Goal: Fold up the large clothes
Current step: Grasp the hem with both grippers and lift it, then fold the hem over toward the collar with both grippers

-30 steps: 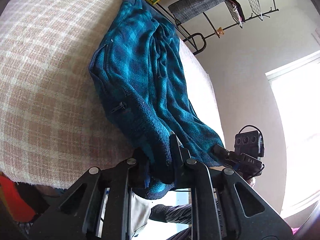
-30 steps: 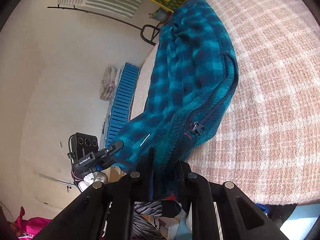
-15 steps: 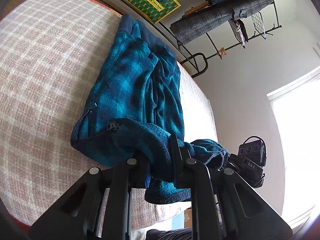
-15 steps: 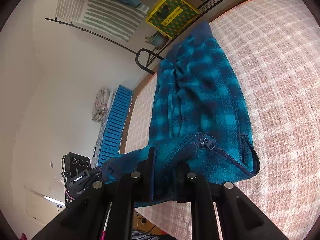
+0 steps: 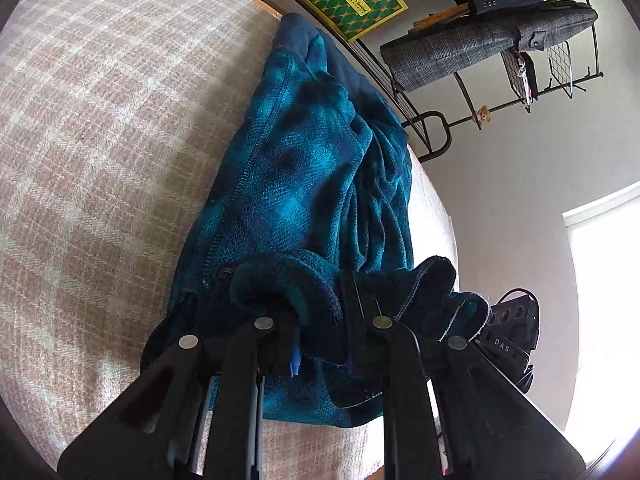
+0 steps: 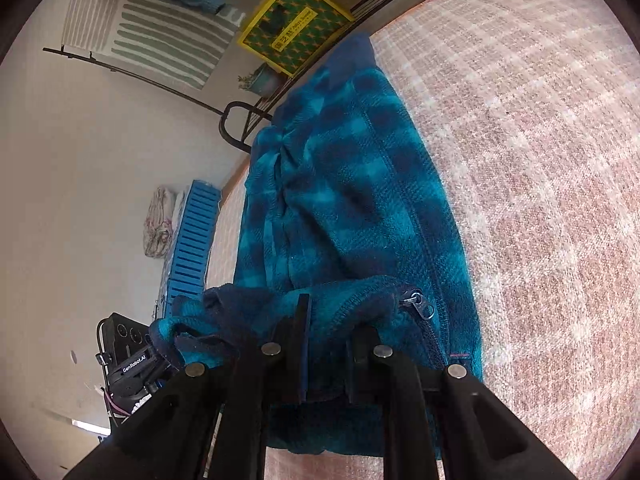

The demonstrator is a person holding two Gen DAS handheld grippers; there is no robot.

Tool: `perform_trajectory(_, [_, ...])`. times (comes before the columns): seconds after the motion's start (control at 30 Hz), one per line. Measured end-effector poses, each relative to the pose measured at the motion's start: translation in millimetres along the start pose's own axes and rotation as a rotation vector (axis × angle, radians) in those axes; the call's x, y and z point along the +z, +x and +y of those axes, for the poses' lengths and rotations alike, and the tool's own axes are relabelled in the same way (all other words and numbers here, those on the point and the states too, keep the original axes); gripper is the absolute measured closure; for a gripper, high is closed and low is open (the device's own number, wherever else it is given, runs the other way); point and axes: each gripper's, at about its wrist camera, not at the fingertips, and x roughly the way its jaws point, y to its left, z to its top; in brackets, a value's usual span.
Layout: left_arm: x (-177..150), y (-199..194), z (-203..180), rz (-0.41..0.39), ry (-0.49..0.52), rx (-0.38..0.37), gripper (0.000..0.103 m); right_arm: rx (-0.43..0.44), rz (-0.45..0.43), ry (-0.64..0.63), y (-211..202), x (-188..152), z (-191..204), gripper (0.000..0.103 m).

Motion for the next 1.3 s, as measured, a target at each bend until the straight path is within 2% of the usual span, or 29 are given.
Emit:
perform_trajectory(0.13, [3,12,2,0.002,0.013,0.031,0.089,-0.001,0.011,0.008,6,1,-6,0.091])
perform_trajectory(0.33, [6,9,0,0.022,-0.006,0.007,0.083,0.036,0.014,-0.010,-8,4,3,0.079])
perform_trajectory(0.43, [8,-1,0,0.007,-0.041,-0.061,0.070,0.056,0.016,-0.002,-18,4,7,0.070])
perform_trajectory(0.5, [9,-8,0,-0.014,-0.071,-0.102,0.053,0.081,0.007,0.000,-23,3,9,0.055])
perform_trajectory(0.57, [10,-15,-3,-0.048,-0.077,-0.123,0.041,0.102,-0.006,0.022,-27,4,7,0.046])
perform_trajectory(0.67, [14,-26,-10,-0.074,-0.050,-0.127,0.041,0.084,-0.038,0.039,-36,7,5,0.044])
perform_trajectory(0.77, [13,-39,-18,-0.106,0.001,-0.102,0.041,0.074,-0.071,-0.017,-50,6,14,0.045])
perform_trajectory(0.87, [5,-51,-27,-0.136,0.106,-0.044,0.041,0.094,-0.030,-0.159,-51,-7,42,0.061])
perform_trajectory(0.93, [-3,-54,-31,-0.155,0.200,0.019,0.041,0.091,0.013,-0.267,-43,-22,62,0.066])
perform_trajectory(1.0, [-7,-47,-32,-0.142,0.278,0.081,0.041,0.079,0.063,-0.347,-31,-36,75,0.069])
perform_trajectory(1.07, [-9,-37,-26,-0.112,0.313,0.116,0.042,0.066,0.101,-0.389,-17,-45,83,0.069])
perform_trajectory(1.23, [-7,-11,-7,-0.046,0.304,0.150,0.042,0.035,0.139,-0.390,7,-46,80,0.069])
perform_trajectory(1.27, [-6,-7,-5,-0.036,0.299,0.139,0.051,0.036,0.141,-0.388,10,-47,79,0.069])
perform_trajectory(1.3, [-5,-3,-3,-0.021,0.295,0.130,0.072,0.033,0.141,-0.388,12,-46,79,0.069])
